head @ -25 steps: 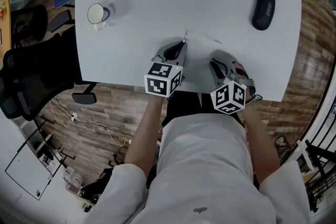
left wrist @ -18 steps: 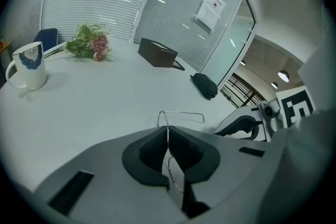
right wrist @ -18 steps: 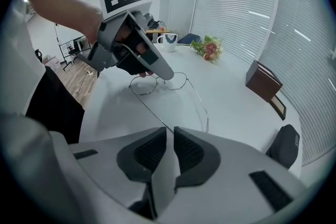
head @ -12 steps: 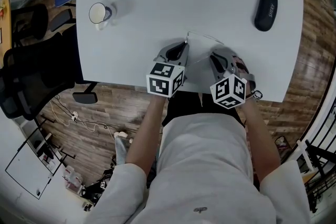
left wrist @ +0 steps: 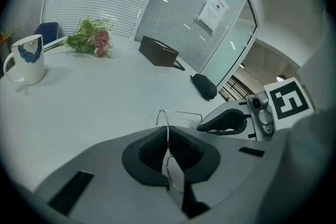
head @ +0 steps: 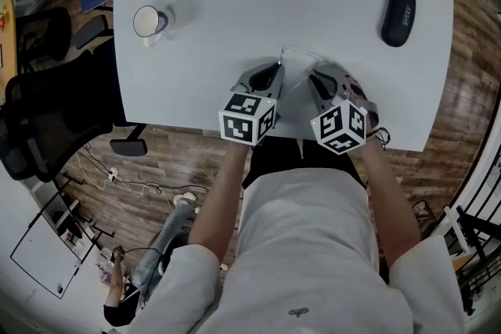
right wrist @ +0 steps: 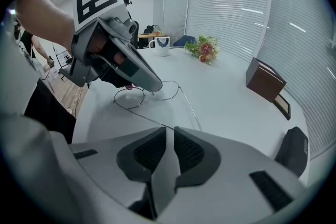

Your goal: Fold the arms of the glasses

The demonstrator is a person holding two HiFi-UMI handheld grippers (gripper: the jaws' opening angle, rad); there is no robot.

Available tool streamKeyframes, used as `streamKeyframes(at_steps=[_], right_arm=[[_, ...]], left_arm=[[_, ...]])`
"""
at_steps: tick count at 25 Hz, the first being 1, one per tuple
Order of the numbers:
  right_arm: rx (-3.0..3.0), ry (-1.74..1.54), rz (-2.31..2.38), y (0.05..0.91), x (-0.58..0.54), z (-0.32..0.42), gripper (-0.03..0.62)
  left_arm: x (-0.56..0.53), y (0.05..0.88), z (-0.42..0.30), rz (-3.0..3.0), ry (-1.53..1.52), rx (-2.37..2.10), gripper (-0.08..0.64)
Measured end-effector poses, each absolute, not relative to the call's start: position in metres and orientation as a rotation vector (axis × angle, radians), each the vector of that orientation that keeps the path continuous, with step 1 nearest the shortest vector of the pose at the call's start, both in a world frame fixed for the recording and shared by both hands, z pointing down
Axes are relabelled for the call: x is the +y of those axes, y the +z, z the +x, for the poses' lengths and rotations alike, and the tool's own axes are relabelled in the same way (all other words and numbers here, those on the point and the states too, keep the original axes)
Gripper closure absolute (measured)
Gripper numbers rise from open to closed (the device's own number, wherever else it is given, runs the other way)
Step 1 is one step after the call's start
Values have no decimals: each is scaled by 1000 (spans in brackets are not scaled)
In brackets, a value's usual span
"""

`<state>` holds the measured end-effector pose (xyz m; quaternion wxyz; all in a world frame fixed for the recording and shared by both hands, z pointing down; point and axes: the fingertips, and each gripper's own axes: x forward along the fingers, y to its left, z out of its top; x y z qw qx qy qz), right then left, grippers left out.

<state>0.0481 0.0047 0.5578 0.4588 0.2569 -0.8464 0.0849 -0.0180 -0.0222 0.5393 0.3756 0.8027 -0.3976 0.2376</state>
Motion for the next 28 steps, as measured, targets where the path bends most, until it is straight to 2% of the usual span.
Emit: streamKeyframes(at_steps=[28], right_arm=[[-2172,250,602,548,-9,-8,552]], left_arm=[[-20,540,-16,2068,611,-944,535]])
